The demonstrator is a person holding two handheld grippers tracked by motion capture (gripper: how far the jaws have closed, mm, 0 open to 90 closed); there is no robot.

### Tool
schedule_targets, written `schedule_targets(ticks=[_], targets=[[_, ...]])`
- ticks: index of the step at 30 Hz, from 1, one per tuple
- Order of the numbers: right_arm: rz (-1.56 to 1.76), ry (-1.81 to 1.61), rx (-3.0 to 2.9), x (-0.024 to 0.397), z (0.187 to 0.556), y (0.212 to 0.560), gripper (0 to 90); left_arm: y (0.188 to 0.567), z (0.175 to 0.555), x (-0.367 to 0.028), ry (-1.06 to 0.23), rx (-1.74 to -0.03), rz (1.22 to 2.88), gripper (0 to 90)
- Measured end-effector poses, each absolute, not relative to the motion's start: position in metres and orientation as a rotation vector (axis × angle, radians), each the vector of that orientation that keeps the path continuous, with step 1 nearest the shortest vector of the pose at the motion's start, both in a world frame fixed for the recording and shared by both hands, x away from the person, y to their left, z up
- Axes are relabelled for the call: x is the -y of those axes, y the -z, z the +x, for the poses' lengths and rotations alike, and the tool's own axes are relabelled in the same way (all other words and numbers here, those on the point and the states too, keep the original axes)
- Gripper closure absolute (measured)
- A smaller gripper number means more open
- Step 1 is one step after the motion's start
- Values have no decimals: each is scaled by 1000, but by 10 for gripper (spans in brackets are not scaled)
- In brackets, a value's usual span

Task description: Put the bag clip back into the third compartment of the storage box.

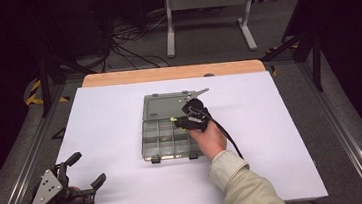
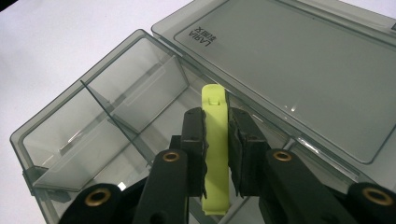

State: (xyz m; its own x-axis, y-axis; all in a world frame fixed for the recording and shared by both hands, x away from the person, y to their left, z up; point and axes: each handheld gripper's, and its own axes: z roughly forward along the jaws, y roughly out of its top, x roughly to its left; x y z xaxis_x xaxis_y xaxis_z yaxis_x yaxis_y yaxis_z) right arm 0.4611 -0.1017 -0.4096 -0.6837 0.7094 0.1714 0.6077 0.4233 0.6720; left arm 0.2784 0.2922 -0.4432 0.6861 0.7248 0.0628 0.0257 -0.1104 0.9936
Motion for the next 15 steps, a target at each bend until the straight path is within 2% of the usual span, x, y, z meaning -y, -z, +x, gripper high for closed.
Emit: schedule_targets(ticks=[13,15], targets=[[1191,-1113,-2528,104,459,411,775,444,279,-292,-659,-633,1588,0],[1202,-1109,-2507,105,457,409,703,443,279,-292,-661,-631,1591,0]])
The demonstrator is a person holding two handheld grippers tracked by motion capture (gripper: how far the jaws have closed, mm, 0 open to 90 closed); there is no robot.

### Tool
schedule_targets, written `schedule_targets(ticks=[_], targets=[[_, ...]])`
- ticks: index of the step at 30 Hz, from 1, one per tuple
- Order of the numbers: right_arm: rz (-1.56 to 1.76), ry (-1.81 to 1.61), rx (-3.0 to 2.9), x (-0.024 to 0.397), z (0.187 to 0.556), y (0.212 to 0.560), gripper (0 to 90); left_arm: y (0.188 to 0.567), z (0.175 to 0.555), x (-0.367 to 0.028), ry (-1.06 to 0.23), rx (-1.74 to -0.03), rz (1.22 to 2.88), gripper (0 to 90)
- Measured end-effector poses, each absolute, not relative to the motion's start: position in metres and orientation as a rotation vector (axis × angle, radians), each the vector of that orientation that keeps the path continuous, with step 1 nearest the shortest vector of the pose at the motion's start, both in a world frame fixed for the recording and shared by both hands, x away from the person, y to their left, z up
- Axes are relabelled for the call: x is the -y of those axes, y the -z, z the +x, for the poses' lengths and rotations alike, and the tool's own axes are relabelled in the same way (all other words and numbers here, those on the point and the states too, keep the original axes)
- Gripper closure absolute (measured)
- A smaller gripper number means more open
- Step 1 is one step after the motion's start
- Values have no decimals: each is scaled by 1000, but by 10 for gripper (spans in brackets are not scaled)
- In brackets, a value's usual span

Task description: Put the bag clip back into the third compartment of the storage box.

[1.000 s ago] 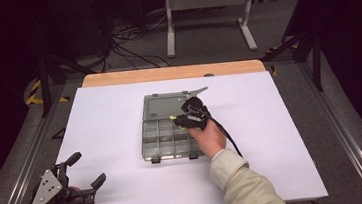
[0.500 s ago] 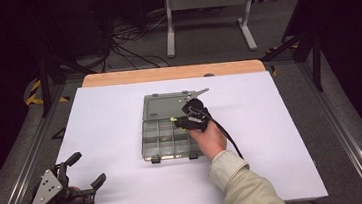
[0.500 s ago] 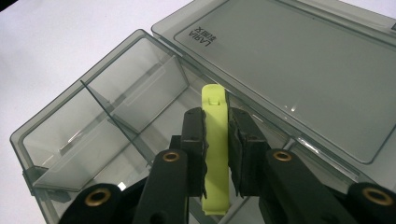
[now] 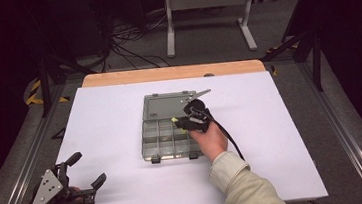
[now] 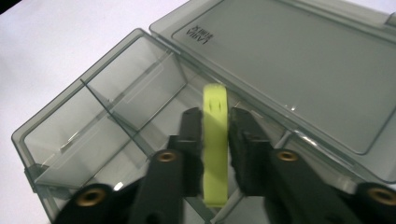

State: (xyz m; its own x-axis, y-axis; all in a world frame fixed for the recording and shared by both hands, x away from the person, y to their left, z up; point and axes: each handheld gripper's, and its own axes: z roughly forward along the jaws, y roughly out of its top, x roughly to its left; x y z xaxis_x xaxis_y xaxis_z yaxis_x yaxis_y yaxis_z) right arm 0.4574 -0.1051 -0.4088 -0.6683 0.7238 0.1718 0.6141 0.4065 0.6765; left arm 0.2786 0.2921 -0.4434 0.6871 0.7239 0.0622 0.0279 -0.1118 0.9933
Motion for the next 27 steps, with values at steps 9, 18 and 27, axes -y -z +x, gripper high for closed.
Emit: schedule_targets(ticks=[9,18,27], targets=[[1193,-1184,-2450,110,452,395,511,443,279,-292,-660,-634,1587,0],[1115,-1261,-2423,120,444,378,267,443,279,-292,-663,-634,1587,0],[1041,-1267,-2402,123,433,365,133,443,279,-292,-666,-635,1586,0]])
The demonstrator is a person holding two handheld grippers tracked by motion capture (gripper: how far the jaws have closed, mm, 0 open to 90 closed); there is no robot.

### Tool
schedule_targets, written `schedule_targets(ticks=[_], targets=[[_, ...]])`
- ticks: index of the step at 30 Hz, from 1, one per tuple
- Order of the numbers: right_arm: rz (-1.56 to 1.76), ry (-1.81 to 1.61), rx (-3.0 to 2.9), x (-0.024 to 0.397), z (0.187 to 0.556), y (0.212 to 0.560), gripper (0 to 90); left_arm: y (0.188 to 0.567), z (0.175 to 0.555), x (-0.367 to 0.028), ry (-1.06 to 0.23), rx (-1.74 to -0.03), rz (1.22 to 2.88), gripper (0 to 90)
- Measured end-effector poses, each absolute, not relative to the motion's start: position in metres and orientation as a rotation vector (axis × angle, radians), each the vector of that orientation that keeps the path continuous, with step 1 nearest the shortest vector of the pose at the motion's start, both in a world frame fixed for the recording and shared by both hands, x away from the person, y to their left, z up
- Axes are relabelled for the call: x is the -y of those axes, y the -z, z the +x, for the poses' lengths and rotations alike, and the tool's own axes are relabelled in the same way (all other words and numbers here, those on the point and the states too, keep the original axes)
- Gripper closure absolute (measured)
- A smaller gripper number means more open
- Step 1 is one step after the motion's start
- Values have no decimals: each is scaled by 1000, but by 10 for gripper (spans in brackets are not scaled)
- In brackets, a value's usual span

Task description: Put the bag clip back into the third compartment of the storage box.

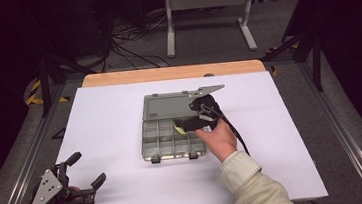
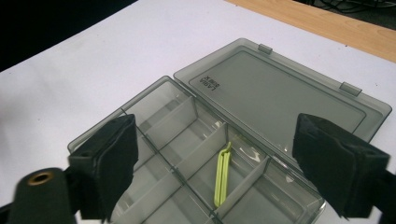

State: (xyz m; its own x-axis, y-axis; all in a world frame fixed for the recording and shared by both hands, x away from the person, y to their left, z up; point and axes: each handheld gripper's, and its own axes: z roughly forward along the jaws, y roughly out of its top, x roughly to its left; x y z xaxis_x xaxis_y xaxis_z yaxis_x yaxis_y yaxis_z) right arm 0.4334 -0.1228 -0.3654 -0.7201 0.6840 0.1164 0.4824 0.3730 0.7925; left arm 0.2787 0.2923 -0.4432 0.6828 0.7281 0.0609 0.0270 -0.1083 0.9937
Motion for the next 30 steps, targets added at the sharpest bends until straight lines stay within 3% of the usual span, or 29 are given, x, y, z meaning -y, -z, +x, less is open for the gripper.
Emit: schedule_targets(ticks=[15,30], targets=[[970,-1294,-2356,136,416,346,75,444,279,-292,-664,-637,1588,0],[918,-1357,-2288,177,387,329,49,443,274,-295,-678,-648,1587,0]])
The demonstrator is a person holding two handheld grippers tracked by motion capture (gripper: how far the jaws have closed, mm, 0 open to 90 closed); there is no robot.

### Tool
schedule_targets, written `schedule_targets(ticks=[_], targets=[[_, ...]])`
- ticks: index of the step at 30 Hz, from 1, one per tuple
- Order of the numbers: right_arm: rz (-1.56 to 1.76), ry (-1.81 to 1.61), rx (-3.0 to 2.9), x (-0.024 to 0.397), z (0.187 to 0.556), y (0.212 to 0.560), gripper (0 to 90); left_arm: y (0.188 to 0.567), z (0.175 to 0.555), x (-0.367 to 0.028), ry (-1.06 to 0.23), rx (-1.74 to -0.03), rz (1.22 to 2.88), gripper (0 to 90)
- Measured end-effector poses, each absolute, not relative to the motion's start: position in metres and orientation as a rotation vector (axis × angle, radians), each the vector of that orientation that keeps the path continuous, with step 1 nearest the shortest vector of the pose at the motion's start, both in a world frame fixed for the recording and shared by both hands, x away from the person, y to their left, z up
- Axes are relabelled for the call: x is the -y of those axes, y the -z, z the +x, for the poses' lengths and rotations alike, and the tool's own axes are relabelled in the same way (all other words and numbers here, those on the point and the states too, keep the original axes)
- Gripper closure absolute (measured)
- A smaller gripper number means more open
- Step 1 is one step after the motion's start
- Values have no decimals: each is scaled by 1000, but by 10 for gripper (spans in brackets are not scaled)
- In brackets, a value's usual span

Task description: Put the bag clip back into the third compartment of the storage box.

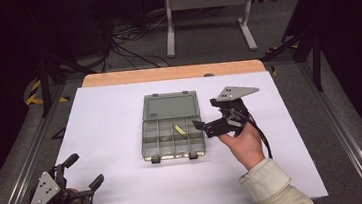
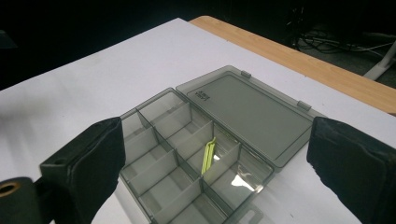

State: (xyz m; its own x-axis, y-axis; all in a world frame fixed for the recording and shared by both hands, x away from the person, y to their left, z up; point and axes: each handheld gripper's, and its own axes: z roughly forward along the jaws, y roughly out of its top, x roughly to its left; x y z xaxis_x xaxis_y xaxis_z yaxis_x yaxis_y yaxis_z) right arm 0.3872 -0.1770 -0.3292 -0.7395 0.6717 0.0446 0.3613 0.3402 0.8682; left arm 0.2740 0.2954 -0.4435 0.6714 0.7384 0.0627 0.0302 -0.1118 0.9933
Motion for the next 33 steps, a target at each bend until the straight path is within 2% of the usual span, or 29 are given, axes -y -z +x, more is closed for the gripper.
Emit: schedule_targets(ticks=[15,33], targets=[[849,-1399,-2221,223,349,324,26,443,271,-296,-686,-656,1585,0],[844,-1462,-2113,271,320,346,20,443,271,-294,-686,-650,1590,0]])
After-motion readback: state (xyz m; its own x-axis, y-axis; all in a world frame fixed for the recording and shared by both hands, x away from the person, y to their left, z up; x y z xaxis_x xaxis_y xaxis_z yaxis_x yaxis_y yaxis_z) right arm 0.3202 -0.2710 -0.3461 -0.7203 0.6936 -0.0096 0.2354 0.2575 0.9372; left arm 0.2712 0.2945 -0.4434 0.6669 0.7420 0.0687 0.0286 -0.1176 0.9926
